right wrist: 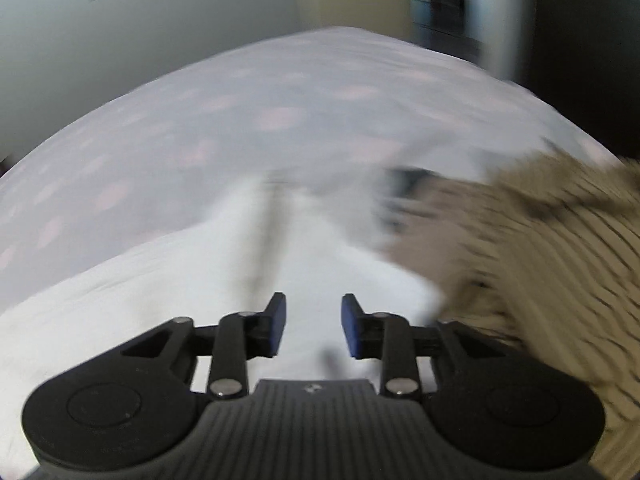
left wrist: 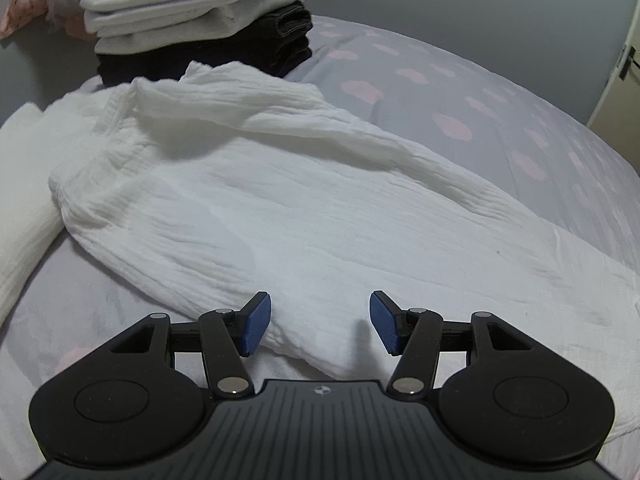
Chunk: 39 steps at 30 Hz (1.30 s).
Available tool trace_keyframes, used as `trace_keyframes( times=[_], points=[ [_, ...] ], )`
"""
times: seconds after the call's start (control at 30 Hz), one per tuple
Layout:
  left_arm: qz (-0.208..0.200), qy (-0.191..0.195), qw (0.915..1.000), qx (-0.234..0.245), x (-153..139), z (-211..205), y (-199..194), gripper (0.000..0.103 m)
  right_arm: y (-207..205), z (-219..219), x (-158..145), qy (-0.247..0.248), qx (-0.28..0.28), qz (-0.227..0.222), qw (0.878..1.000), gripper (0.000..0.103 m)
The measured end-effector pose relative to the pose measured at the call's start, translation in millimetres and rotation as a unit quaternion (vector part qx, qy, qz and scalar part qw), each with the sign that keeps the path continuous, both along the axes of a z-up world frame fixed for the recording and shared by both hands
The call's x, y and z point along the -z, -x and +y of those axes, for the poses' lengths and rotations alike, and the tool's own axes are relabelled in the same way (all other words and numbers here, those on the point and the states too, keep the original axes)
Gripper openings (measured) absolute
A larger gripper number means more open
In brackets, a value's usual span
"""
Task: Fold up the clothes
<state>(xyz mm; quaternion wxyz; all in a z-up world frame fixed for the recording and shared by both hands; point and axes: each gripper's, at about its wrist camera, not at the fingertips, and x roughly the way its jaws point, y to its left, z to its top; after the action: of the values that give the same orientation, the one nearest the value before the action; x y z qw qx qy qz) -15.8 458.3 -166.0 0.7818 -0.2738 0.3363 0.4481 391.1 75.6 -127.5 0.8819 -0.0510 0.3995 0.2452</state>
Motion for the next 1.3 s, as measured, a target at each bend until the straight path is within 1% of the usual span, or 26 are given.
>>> trace_keyframes(
  times=[0.07,0.17,0.23,0.3,0.4,0.47,0.6,0.67,0.77,0.87,0.97,1.07,1.1,1.13,1.17,1.2,1.23,1.27,1.3],
  points=[
    [0.002,-0.008,1.0000,0.002,-2.1,-1.4,0.9,0.065,15.7,32.5,1.0,0.015,-0.057,-0.014,0.998,0.039],
    [0.003,-0.013,0.9999,-0.001,-2.9,-0.1,3.7,0.065,27.9,83.4,14.8,0.053,-0.113,-0.031,0.992,0.039],
    [0.003,-0.009,0.9999,-0.005,-0.9,3.1,5.0,0.065,28.5,106.2,25.1,0.073,-0.127,-0.036,0.989,0.039],
    [0.004,-0.007,1.0000,-0.005,1.4,6.0,3.9,0.065,24.2,126.7,37.0,0.090,-0.131,-0.031,0.987,0.038],
    [0.004,-0.002,1.0000,-0.005,4.8,10.4,2.4,0.065,20.0,142.6,52.4,0.108,-0.129,-0.022,0.986,0.034],
    [0.005,0.001,1.0000,-0.005,7.0,13.3,1.4,0.065,18.9,143.8,57.6,0.118,-0.118,-0.023,0.986,0.009],
    [0.000,0.001,1.0000,-0.002,6.4,13.8,0.6,0.065,0.6,115.2,37.8,0.090,-0.089,-0.029,0.992,0.008],
    [-0.001,0.001,1.0000,0.002,5.3,11.9,-0.4,0.065,-9.0,89.9,25.2,0.079,-0.068,-0.026,0.994,0.008],
    [0.000,-0.002,0.9999,0.011,3.7,7.7,-2.6,0.065,-29.0,46.0,15.3,0.063,-0.021,-0.020,0.998,0.009],
    [0.005,-0.008,0.9998,0.017,2.4,4.4,-4.6,0.065,-51.5,6.7,18.8,0.057,0.039,-0.001,0.998,0.009],
    [0.011,-0.010,0.9998,0.013,3.0,3.8,-4.5,0.065,-65.3,-26.0,27.7,0.043,0.075,0.027,0.996,0.010],
    [0.018,-0.011,0.9998,0.008,4.7,4.4,-3.4,0.065,-69.4,-49.9,31.0,0.019,0.091,0.041,0.995,0.015],
    [0.020,-0.011,0.9997,0.007,5.3,4.5,-3.0,0.065,-70.0,-55.7,30.5,0.009,0.095,0.043,0.995,0.019],
    [0.023,-0.012,0.9997,0.006,5.8,4.5,-3.0,0.065,-69.8,-62.5,29.3,-0.001,0.098,0.045,0.994,0.029],
    [0.024,-0.012,0.9996,0.006,6.1,4.1,-2.8,0.065,-68.6,-70.0,27.8,-0.011,0.100,0.046,0.994,0.033],
    [0.026,-0.013,0.9996,0.006,6.4,3.8,-2.8,0.065,-67.3,-77.6,26.3,-0.022,0.103,0.047,0.993,0.033],
    [0.027,-0.014,0.9995,0.006,6.4,3.6,-3.0,0.065,-66.6,-81.8,27.4,-0.034,0.105,0.051,0.993,0.035],
    [0.028,-0.015,0.9995,0.008,6.6,3.3,-3.4,0.065,-66.0,-88.8,28.3,-0.050,0.109,0.058,0.991,0.040],
    [0.029,-0.016,0.9994,0.008,6.9,2.9,-4.1,0.065,-65.2,-95.2,29.4,-0.067,0.110,0.067,0.989,0.042]
  ],
)
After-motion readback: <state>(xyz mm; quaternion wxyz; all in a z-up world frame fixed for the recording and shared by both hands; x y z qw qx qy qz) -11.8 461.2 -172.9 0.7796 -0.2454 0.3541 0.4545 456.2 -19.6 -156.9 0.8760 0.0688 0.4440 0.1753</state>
